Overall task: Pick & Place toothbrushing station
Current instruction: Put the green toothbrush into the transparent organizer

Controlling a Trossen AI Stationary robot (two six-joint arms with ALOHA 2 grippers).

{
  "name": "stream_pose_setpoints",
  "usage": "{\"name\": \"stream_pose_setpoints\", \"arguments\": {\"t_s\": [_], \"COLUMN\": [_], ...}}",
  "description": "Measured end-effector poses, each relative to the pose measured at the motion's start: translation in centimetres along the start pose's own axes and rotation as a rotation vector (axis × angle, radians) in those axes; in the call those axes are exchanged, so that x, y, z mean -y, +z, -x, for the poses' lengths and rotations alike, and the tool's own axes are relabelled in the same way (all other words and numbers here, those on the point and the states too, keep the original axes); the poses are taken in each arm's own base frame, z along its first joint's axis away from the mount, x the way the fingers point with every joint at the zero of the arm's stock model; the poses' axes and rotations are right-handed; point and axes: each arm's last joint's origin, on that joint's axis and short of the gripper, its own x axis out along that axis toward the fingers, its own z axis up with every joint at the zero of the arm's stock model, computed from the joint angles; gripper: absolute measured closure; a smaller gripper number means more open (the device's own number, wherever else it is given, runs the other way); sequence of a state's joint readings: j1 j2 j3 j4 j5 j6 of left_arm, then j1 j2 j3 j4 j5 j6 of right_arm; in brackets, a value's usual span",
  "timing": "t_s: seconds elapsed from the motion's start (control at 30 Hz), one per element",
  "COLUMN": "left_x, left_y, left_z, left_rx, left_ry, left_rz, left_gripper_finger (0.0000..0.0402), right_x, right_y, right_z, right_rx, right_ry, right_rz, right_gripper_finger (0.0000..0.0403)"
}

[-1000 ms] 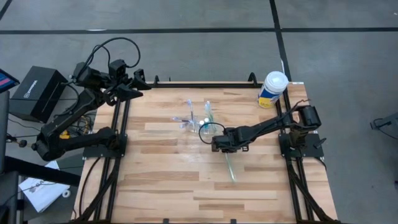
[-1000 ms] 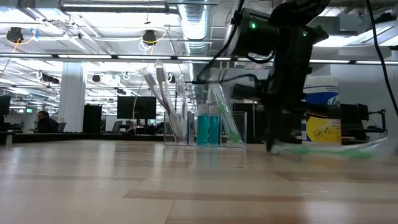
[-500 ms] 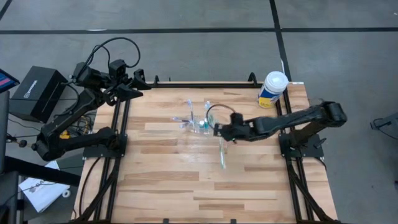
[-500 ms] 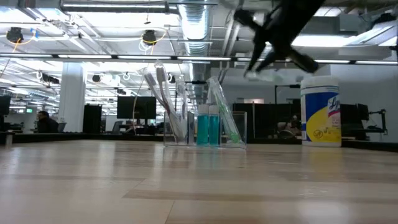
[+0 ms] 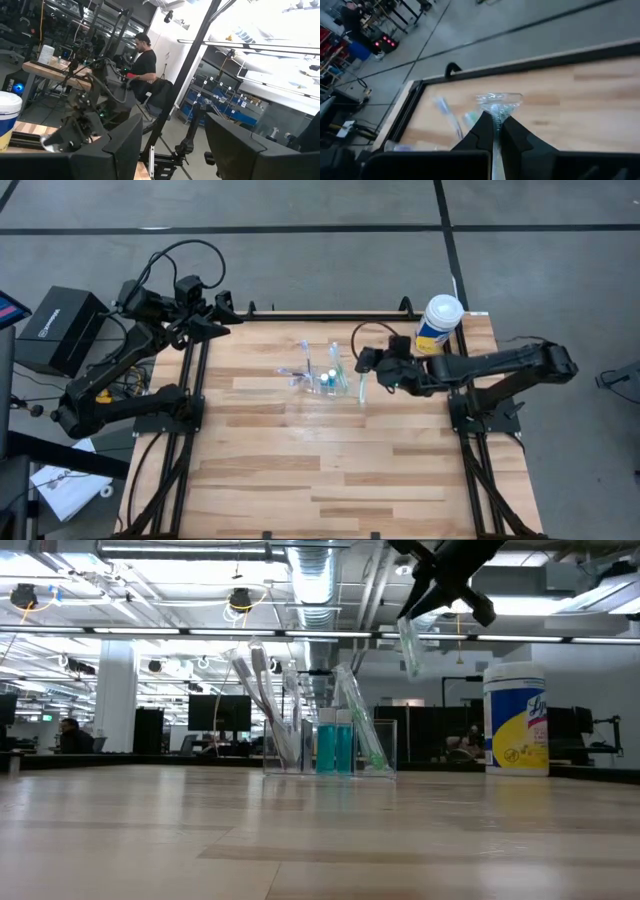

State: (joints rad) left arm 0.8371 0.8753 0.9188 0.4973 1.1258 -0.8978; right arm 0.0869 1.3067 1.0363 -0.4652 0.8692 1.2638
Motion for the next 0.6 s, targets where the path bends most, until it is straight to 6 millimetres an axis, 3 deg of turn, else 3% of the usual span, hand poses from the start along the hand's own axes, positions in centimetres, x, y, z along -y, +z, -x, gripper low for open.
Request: {"name": "stream_pose_setpoints", "arguments": {"t_s": [0.37,0.6], "left_x": [0.0,0.0], "left_y": [0.0,0.0], "left_z": [0.0,0.0], "left_rx": [0.0,-0.001], "left_ry": [0.0,0.0], "left_rz": [0.0,0.0], "left_gripper_finger": [0.0193,0.0193], "right_x": [-0.7,-1.2], "right_y": [2.5,2.0], "right_z": [-2.7,-5.1], "right_rx": [0.148,0.175], "right_ry": [0.003,0.0], "right_rz": [0.121,0.162], "right_gripper_finger": [0.0402,0.0402]}}
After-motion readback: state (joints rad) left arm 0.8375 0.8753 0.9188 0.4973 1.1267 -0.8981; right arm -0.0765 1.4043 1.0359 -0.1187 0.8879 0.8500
